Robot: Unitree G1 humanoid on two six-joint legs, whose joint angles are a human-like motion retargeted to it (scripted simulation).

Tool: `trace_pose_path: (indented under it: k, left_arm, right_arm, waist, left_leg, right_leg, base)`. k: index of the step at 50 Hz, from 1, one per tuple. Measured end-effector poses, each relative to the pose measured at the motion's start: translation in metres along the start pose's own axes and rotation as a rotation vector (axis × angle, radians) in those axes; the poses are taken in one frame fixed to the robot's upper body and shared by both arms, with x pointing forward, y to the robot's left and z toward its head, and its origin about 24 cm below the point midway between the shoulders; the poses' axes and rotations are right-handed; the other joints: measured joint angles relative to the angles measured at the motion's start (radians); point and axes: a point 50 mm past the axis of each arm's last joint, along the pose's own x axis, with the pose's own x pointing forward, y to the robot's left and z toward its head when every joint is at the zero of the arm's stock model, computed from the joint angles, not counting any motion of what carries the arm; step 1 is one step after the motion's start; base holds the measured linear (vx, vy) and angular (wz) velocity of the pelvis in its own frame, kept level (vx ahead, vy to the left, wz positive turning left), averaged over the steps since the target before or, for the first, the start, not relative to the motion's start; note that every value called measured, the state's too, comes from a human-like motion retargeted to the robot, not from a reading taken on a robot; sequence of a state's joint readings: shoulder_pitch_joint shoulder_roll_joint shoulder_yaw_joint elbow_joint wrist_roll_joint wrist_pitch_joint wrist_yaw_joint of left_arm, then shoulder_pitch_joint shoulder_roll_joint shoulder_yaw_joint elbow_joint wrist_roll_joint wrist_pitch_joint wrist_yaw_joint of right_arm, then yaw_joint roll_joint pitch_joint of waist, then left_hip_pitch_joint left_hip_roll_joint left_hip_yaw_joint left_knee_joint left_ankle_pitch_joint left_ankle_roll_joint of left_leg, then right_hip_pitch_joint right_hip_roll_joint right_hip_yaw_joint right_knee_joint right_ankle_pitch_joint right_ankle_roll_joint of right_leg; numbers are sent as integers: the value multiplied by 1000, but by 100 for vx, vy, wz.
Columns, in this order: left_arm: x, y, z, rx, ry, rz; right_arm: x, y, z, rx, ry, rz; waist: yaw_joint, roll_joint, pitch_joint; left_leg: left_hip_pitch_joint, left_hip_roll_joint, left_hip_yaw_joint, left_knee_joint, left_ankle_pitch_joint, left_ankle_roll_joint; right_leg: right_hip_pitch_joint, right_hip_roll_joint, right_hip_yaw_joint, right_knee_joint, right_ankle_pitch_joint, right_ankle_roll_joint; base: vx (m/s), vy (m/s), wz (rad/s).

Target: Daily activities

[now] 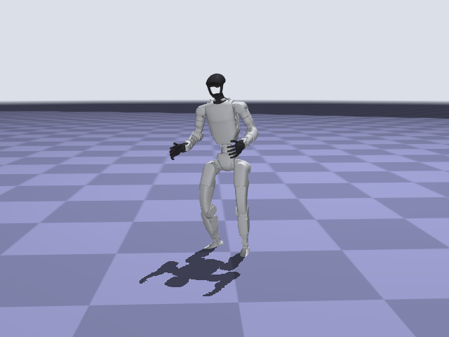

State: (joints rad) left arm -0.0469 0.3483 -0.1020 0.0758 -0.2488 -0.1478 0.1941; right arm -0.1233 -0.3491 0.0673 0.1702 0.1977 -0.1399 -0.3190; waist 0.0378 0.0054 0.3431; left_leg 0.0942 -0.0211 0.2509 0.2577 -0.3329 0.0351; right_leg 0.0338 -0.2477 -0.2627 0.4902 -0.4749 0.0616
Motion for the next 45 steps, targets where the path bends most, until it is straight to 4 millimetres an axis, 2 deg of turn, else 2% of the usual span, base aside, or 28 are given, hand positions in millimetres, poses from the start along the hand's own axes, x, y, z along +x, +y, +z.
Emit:
trace_pose_path:
  k: [5,10,13,17,25,29,33,40,45]
  left_arm:
    - [-4,-3,-15,-28,67,-10]
    - [-18,-6,-48,-17,218,-27]
    - [-23,-9,-61,-1,276,-46]
    - [-23,-12,-66,22,298,-78]
    - [-18,-18,-63,80,279,-158]
    - [-24,-15,-66,118,295,-190]
    - [-32,-2,-66,168,301,-185]
    - [-19,18,-35,269,162,-132]
    - [-7,31,-7,370,39,-66]
  right_arm:
    - [4,-3,-3,-1,12,-8]
    - [8,-7,-7,-1,32,-22]
    - [10,-10,-10,-9,44,-29]
    - [11,-15,-14,-18,61,-41]
    - [13,-29,-22,-51,106,-50]
    - [21,-35,-9,-69,60,-28]
    - [27,-40,8,-87,-1,6]
    - [36,-41,51,-147,-160,80]
    - [36,-25,95,-194,-349,159]
  waist:
    - [-7,13,7]
    - [-16,23,13]
    - [-18,29,13]
    - [-16,34,13]
    - [2,28,12]
    - [14,18,12]
    - [26,7,8]
    - [36,-14,-6]
    - [37,-27,-14]
  left_leg:
    - [-7,-10,-13,-4,6,0]
    - [-20,-18,-27,-4,10,-1]
    - [-28,-21,-35,-4,14,-3]
    - [-35,-22,-47,-6,18,-6]
    - [-38,-19,-67,-4,19,-10]
    - [-37,-13,-73,2,13,-13]
    - [-35,-6,-77,3,5,-19]
    - [-29,8,-79,0,-8,-24]
    - [-24,16,-77,2,-16,-27]
  right_leg:
    - [-11,-11,-3,22,-10,-8]
    - [-24,-20,-8,45,-20,-15]
    - [-30,-24,-13,52,-22,-19]
    - [-29,-25,-25,54,-22,-23]
    - [-12,-22,-51,44,-19,-27]
    - [0,-16,-62,35,-16,-26]
    - [13,-8,-74,23,-11,-25]
    - [31,8,-86,0,2,-21]
    - [40,16,-86,-5,10,-20]
  base:
    - [0,0,4]
    - [-1,-1,20]
    - [-1,-1,21]
    - [-1,-1,20]
    - [-1,0,10]
    - [0,0,0]
    - [0,0,0]
    - [0,0,0]
    - [0,0,0]
